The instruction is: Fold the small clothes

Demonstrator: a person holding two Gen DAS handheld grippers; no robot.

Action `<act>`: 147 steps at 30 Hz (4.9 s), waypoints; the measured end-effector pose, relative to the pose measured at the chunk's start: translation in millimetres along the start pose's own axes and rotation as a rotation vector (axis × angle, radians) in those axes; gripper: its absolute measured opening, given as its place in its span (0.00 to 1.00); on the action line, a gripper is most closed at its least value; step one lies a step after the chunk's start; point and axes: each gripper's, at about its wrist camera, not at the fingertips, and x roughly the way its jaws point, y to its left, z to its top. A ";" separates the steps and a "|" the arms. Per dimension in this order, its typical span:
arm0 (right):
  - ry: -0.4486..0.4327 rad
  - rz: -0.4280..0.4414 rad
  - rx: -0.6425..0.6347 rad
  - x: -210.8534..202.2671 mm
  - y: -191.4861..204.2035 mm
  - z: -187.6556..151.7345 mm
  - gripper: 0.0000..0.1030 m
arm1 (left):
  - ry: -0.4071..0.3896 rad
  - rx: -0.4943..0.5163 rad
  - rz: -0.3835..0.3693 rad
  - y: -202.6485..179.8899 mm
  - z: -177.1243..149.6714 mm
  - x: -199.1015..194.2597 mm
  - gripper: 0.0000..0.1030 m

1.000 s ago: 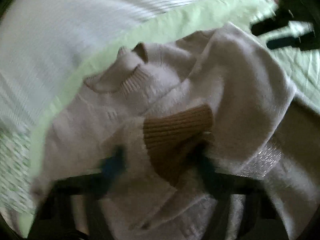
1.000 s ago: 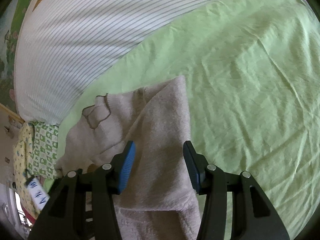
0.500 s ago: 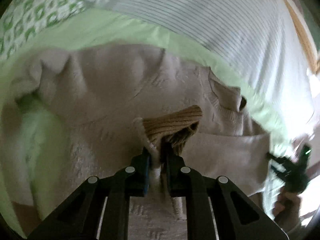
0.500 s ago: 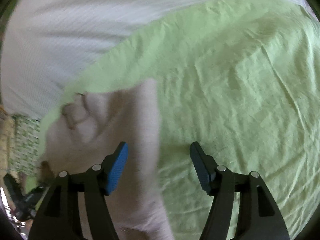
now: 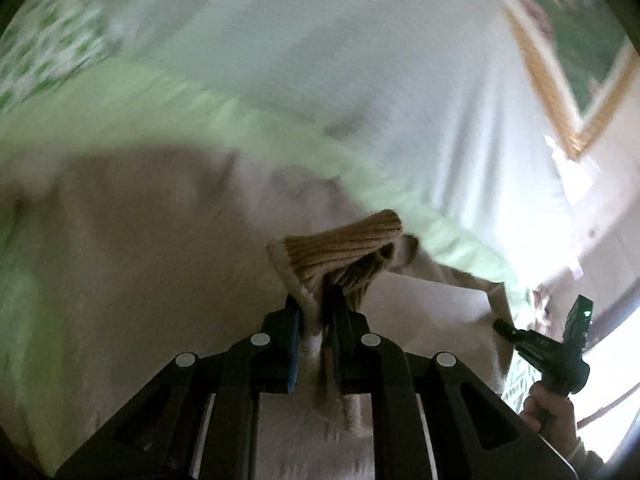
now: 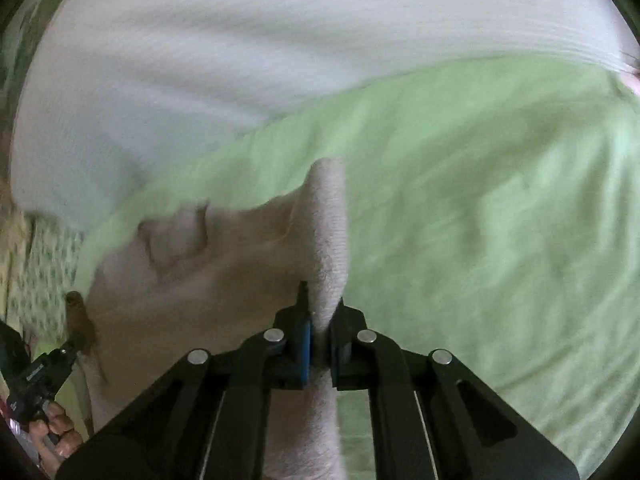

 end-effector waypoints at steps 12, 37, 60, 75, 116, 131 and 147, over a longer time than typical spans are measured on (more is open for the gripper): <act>0.062 -0.120 0.028 21.4 -34.7 -11.7 0.27 | 0.096 -0.053 0.292 59.8 -33.2 -10.1 0.30; 0.098 0.015 0.036 9.4 30.2 -43.2 0.40 | 0.120 0.019 0.592 37.7 -27.9 -23.0 0.46; 0.156 0.206 -0.112 -22.5 147.3 -98.9 0.40 | 0.249 -0.207 0.583 178.4 -46.8 -103.0 0.08; 0.108 0.158 -0.010 -49.2 113.0 -113.8 0.40 | 0.095 -0.161 0.287 133.0 -24.3 -154.7 0.06; 0.216 -0.084 -0.130 49.9 65.2 -57.6 0.61 | 0.268 0.286 0.531 74.5 -17.9 15.5 0.51; 0.000 0.315 -0.182 -86.9 93.1 13.3 0.08 | 0.046 0.142 0.548 51.9 -15.6 -16.8 0.11; 0.128 0.032 -0.213 -8.3 47.9 -40.6 0.08 | 0.149 0.240 0.514 61.8 -23.7 9.6 0.12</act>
